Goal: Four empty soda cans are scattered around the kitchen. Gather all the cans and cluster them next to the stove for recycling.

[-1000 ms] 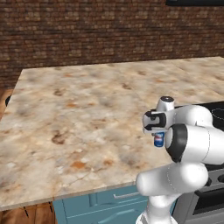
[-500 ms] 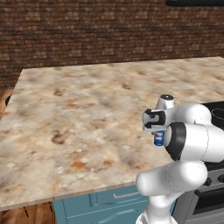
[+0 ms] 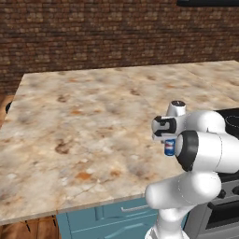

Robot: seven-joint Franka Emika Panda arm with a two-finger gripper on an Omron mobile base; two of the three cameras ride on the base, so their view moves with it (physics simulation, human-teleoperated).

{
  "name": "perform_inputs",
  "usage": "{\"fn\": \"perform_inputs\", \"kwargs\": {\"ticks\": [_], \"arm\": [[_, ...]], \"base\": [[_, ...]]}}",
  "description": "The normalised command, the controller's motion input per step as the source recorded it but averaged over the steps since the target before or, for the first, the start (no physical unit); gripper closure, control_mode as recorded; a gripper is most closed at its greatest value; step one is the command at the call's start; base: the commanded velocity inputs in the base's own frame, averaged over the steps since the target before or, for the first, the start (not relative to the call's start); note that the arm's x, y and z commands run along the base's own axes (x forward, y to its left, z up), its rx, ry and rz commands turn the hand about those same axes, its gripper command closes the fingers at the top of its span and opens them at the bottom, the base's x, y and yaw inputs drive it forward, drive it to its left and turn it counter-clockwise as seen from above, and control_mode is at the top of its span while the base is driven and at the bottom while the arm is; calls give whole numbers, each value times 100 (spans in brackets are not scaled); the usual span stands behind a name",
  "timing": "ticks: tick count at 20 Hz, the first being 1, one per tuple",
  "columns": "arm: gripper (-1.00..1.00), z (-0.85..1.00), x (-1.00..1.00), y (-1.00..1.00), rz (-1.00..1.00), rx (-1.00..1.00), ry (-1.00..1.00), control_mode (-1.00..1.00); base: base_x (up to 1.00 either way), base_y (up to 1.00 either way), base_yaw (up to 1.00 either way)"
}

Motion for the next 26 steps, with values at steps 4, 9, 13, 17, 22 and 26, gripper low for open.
{"fn": "perform_inputs", "kwargs": {"ticks": [4, 9, 13, 17, 22, 26], "arm": [[-100, 0, -1, -4, 0, 0, 0, -100], [-100, 20, 0, -43, 1, 0, 0, -100], [-100, 63, -21, -31, 0, 2, -3, -100], [-100, 43, -24, -3, 2, 4, 2, -100], [-100, 3, -64, 6, 0, 10, 27, -100], [-100, 0, -90, 14, 0, 10, 29, -100]], "base": [[0, 0, 0], [0, 0, 0], [0, 0, 0], [0, 0, 0], [0, 0, 0], [0, 0, 0]]}}
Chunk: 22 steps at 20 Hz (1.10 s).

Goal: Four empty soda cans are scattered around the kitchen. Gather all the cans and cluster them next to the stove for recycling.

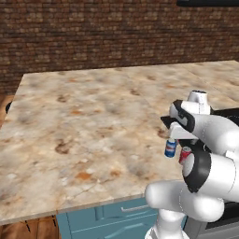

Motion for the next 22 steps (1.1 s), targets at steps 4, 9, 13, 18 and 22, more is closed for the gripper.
{"fn": "perform_inputs", "kwargs": {"ticks": [4, 9, 13, 18, 22], "arm": [[-100, 1, -83, 7, -2, 8, 28, -100], [-100, 1, -53, 22, -3, 4, 24, -100], [-100, 0, -48, 44, 0, 0, 14, -100], [-100, 0, -22, 54, 0, 0, 8, -100], [-100, -1, -29, 38, 5, 0, 0, -100]], "base": [[0, 0, 0], [0, 0, 0], [0, 0, 0], [0, 0, 0], [0, 0, 0]]}}
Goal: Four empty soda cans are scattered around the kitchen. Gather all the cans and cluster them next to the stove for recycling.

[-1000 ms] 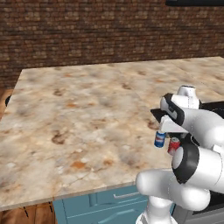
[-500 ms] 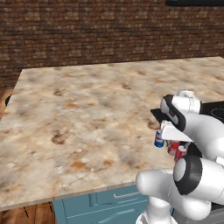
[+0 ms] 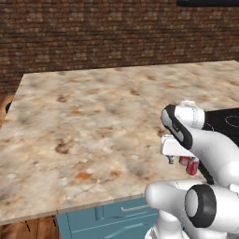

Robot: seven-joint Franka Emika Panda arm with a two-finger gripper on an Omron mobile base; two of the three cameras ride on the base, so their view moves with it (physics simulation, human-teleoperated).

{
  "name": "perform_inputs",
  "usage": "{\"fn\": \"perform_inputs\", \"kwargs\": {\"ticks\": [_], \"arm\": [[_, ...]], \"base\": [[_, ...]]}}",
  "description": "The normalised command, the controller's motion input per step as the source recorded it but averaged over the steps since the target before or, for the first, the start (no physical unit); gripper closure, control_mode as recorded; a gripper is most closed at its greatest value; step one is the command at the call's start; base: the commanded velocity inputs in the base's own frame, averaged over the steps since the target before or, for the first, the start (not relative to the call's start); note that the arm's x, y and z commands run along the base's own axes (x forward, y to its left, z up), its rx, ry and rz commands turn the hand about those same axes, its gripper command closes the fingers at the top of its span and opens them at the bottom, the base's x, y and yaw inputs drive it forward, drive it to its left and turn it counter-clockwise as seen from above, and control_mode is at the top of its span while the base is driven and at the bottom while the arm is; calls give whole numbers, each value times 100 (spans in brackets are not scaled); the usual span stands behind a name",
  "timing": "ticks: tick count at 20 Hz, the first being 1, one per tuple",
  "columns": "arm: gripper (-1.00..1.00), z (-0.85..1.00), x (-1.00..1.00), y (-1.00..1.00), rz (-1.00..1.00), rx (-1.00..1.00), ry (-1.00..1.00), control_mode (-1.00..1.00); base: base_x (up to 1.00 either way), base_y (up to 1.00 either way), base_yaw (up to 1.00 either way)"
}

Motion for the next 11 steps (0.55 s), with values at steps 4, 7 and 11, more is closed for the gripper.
{"fn": "perform_inputs", "kwargs": {"ticks": [4, 7, 11], "arm": [[-100, -6, -38, 29, 11, -1, -6, -100], [-100, -8, -50, 25, 17, -4, -14, -100], [-100, -5, -47, 25, 13, -4, -13, -100]], "base": [[0, 0, 0], [0, 0, 0], [0, 0, 0]]}}
